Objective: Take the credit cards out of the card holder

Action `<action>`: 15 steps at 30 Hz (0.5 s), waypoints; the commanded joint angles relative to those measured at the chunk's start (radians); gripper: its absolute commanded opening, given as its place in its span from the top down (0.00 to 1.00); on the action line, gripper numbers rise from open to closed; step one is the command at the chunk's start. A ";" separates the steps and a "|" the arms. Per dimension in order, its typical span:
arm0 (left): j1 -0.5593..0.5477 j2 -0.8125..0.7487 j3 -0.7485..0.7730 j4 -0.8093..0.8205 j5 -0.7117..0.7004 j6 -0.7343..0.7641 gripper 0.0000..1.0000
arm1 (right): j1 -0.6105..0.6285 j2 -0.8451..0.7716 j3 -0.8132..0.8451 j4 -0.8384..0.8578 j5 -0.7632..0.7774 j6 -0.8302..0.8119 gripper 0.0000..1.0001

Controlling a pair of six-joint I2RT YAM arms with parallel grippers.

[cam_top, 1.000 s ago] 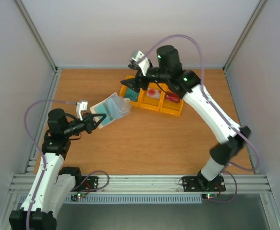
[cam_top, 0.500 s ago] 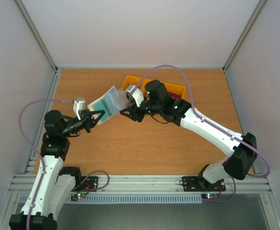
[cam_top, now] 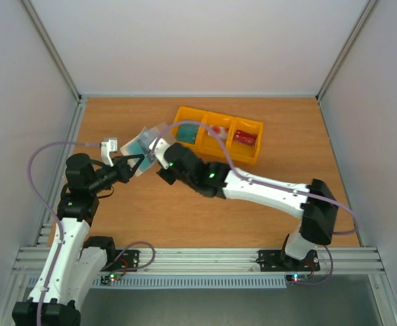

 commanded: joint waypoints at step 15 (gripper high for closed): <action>-0.006 0.003 0.020 -0.017 0.016 -0.004 1.00 | -0.014 -0.281 -0.209 -0.051 -0.356 -0.253 0.26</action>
